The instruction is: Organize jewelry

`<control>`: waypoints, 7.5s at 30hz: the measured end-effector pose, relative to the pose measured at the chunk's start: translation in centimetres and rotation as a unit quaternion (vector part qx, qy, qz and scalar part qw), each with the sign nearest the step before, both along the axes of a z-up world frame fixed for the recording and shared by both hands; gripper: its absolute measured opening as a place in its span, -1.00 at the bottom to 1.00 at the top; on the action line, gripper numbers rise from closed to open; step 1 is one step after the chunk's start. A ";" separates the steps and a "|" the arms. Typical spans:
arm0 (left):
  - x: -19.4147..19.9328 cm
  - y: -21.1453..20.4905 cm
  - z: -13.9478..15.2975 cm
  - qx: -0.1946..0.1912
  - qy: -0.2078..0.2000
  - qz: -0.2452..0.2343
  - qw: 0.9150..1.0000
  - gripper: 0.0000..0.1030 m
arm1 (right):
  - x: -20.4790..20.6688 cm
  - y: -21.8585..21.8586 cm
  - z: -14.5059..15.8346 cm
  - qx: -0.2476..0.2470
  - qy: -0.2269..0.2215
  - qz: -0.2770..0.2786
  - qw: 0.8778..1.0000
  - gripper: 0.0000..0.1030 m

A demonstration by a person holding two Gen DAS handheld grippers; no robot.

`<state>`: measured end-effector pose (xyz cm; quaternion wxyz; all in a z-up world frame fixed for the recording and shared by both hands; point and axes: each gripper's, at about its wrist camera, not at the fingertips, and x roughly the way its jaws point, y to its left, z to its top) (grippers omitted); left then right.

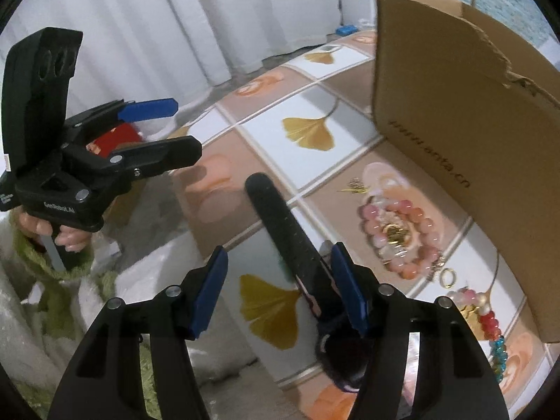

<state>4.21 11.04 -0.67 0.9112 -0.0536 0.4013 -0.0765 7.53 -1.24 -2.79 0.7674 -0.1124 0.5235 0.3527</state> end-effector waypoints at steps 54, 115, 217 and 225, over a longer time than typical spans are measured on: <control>3.6 -16.6 -1.4 0.176 0.060 -0.585 0.789 -0.50 | -1.7 -8.6 1.2 -0.090 -0.016 0.156 0.984 -0.48; 20.8 -22.5 4.1 0.396 -0.063 -0.488 0.775 -0.10 | 20.8 -11.9 8.7 -0.182 -0.103 0.056 0.976 -0.46; 5.0 -18.8 -1.7 0.162 0.053 -0.295 0.940 -0.75 | -3.4 -15.1 2.1 0.039 -0.081 -0.339 0.937 -0.09; 3.6 -19.5 -1.5 0.170 0.025 -0.311 0.935 -0.84 | -3.8 -16.1 2.1 0.050 -0.079 -0.350 0.932 -0.17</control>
